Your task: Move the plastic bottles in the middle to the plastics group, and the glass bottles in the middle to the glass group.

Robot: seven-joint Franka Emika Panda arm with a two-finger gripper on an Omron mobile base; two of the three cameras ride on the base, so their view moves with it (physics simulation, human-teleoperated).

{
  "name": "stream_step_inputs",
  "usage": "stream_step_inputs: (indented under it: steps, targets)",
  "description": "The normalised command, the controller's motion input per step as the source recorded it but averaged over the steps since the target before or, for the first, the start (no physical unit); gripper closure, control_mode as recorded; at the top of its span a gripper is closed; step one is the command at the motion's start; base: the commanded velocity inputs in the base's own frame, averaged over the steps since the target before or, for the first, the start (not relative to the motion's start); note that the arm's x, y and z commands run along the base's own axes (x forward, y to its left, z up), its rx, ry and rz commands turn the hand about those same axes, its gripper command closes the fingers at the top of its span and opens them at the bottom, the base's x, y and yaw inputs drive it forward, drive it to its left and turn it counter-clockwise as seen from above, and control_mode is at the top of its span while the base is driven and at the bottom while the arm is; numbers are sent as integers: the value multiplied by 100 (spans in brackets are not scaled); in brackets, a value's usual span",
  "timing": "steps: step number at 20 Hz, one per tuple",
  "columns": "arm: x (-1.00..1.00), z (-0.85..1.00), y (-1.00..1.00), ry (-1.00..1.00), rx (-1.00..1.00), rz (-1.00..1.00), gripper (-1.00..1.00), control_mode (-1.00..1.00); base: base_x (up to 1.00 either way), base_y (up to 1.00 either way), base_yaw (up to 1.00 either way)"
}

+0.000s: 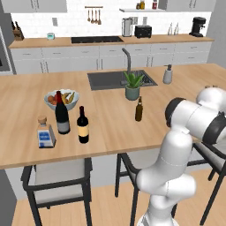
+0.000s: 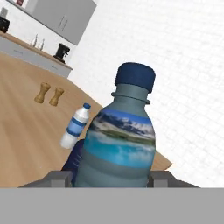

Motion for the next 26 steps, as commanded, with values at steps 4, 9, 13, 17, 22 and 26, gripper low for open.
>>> stream_step_inputs:
  steps: [4,9,13,17,22,26]
  targets:
    - [4,-53,24,-2,-9,-8,100,-100,0,0,0]
    - [31,-44,45,0,-2,-1,100,-100,0,0,0]
    - [51,-11,29,0,0,1,100,-100,0,0,0]
    - [56,10,-4,0,0,5,100,-100,0,0,0]
    - [36,12,-17,0,6,2,100,-100,0,0,0]
    - [47,-10,-8,0,20,3,100,-100,0,0,0]
